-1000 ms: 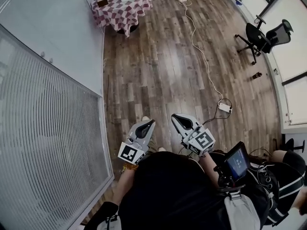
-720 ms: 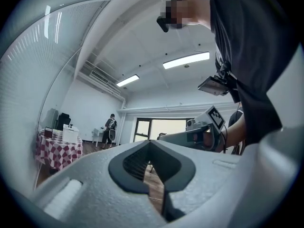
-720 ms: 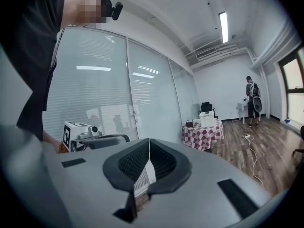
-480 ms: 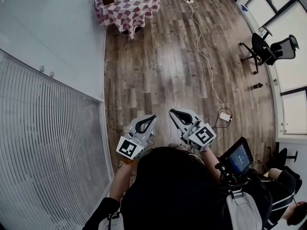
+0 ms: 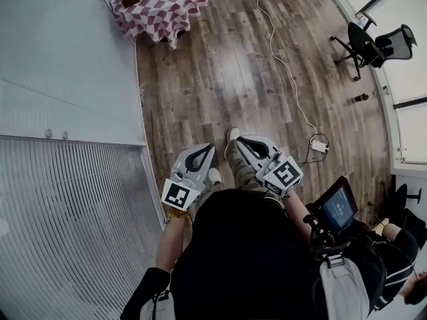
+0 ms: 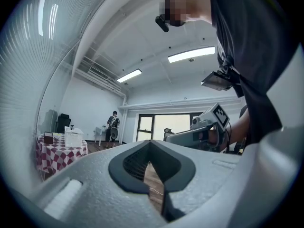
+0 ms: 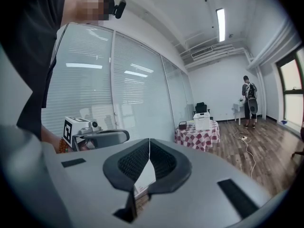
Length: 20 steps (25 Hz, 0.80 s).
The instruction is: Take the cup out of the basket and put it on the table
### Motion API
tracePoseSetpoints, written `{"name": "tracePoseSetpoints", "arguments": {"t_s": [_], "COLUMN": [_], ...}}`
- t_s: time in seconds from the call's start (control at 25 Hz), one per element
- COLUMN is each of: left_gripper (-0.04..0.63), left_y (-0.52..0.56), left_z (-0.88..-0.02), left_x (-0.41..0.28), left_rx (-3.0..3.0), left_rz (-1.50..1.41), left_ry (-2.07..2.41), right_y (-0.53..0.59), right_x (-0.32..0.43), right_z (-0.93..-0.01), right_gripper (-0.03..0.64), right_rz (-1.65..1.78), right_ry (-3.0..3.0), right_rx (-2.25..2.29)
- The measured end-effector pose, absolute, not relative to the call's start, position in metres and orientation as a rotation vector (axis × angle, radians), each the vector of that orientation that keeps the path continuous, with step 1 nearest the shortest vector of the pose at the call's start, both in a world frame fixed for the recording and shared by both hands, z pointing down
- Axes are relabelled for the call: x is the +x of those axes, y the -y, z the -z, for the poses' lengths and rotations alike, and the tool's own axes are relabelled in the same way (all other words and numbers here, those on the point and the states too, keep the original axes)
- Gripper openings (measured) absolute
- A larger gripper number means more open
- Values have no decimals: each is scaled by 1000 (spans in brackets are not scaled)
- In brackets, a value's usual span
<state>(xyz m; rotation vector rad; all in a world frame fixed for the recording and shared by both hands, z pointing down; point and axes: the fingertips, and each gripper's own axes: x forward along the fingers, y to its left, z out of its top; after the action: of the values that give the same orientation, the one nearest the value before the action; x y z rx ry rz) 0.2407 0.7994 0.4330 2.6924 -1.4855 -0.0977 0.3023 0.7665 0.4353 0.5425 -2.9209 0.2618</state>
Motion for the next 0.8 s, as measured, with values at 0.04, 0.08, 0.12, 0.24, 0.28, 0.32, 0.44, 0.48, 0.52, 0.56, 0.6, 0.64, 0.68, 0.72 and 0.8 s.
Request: {"name": "tracePoseSetpoints", "arguments": {"t_s": [0.04,0.08,0.12,0.24,0.28,0.32,0.44,0.48,0.52,0.56,0.6,0.64,0.68,0.72,0.8], "left_gripper": [5,5,5,5,5,5,5,5,5,5,5,5,5,5,5], "left_y": [-791,-783,-773,-737,-723,-709,-661,-643,-626,-609,-593,-576,-559,-542,-513], "left_z": [-435,-436,-437,-437,-436,-435,-426,-421,-416,-413,-410,-408,-407,-407,-409], "left_x": [240,239,237,227,223,219,206,203,200,198,196,194,192,191,191], "left_rx": [2690,2688,2686,2667,2658,2646,2615,2611,2611,2608,2604,2598,2590,2582,2567], "left_rz": [97,94,90,54,41,32,16,13,7,-2,-11,-18,-24,-29,-39], "left_ry": [1491,1503,1520,1582,1604,1626,1674,1681,1685,1689,1696,1705,1715,1724,1738], "right_y": [-758,-749,-739,-699,-684,-669,-622,-604,-587,-570,-555,-539,-523,-506,-474], "right_x": [301,301,299,285,279,272,255,250,247,246,245,244,243,243,244], "right_z": [-439,-443,-446,-448,-448,-448,-442,-438,-435,-432,-431,-431,-432,-432,-434], "right_gripper": [12,12,12,12,12,12,12,12,13,13,14,13,12,13,12], "right_rz": [-262,-256,-241,-164,-139,-118,-78,-78,-84,-96,-108,-115,-117,-115,-118], "right_ry": [2920,2921,2923,2931,2936,2948,3007,3020,3030,3037,3041,3044,3047,3051,3056], "right_rx": [543,542,538,511,498,479,417,412,410,406,399,388,379,373,373]}}
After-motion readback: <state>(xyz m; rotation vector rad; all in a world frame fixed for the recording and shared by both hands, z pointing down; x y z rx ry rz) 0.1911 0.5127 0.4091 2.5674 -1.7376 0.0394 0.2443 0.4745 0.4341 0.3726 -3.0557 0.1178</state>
